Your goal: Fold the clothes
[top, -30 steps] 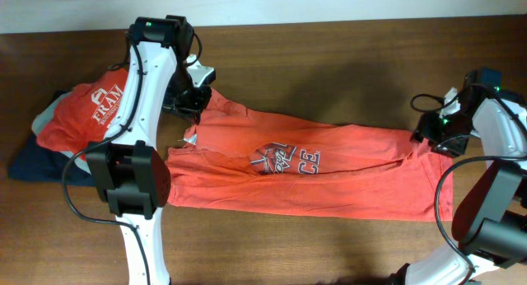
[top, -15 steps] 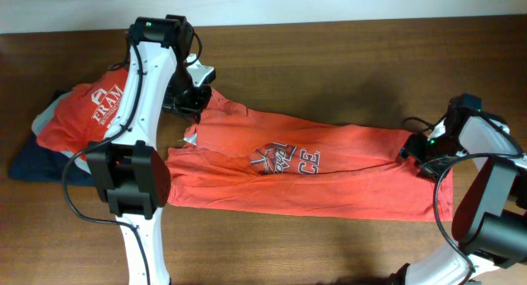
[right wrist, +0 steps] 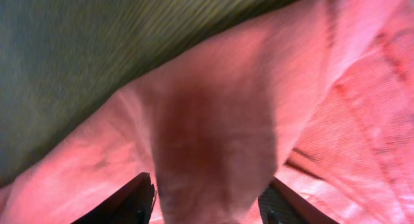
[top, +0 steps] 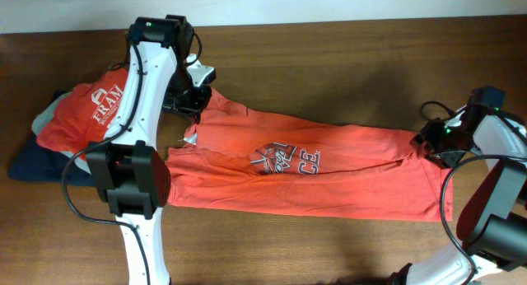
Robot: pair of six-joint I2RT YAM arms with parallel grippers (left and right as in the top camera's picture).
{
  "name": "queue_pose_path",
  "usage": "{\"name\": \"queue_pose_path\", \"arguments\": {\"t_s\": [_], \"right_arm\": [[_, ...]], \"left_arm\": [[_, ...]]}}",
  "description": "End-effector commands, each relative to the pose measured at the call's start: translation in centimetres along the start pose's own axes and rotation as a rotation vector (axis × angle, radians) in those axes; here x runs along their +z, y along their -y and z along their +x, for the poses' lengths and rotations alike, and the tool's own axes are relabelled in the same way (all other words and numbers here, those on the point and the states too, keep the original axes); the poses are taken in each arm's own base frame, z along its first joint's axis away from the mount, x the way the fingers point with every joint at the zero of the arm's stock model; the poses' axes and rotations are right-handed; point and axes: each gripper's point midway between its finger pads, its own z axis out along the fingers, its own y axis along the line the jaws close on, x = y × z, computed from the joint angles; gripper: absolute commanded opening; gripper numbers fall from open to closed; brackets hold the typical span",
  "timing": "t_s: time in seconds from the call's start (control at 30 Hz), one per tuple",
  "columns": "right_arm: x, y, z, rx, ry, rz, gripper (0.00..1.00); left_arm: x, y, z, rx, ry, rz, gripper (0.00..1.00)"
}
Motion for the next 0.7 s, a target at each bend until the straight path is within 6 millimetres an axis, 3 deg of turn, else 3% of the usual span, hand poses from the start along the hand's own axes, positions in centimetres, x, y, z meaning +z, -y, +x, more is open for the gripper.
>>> {"name": "queue_pose_path", "arguments": {"t_s": [0.0,0.43,0.67], "right_arm": [[-0.7,-0.8,-0.6,0.034,0.024,-0.030,0.54],[-0.7,-0.6,0.9,0.255,-0.039,-0.022,0.58],[-0.7,-0.5,0.1,0.286,-0.005,-0.013,0.48]], "left_arm": [[-0.9,0.1,0.0,-0.001,0.023,-0.017,0.06],[-0.9,0.1,0.0,-0.001,0.023,-0.016,0.05],[-0.9,0.1,0.0,-0.001,0.023,-0.016,0.06]]}}
